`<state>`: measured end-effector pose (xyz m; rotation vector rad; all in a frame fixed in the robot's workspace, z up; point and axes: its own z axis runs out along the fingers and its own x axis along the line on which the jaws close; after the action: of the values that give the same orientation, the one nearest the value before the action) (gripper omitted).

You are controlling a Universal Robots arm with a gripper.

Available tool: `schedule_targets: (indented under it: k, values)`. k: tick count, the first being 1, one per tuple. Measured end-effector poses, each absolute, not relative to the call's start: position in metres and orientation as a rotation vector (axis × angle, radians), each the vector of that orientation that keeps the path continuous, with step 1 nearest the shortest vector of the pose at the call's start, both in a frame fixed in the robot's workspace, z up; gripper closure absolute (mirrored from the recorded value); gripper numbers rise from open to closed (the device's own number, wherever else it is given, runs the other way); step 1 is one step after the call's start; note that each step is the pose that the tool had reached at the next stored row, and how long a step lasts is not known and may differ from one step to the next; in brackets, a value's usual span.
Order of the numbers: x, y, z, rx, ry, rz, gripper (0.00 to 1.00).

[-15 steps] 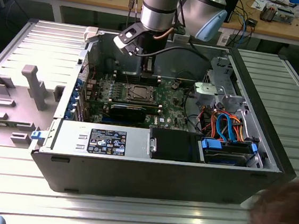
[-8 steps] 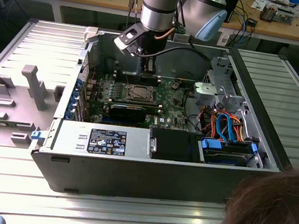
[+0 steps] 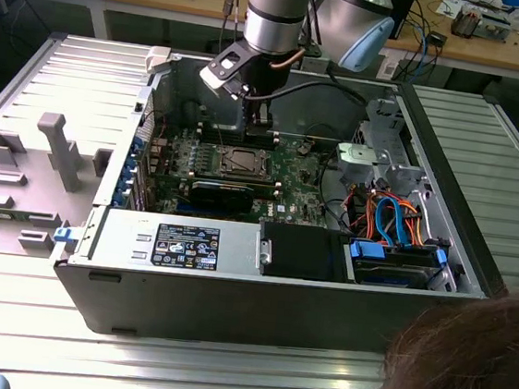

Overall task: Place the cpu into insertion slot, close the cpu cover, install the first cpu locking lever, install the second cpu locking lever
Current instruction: 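Install the first cpu locking lever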

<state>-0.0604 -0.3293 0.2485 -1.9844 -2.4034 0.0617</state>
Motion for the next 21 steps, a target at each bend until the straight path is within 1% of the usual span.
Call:
schedule_targets:
  k: [21]
  values:
    - [-0.0604, -0.3293, 0.2485, -1.800, -2.548, 0.064, 0.89]
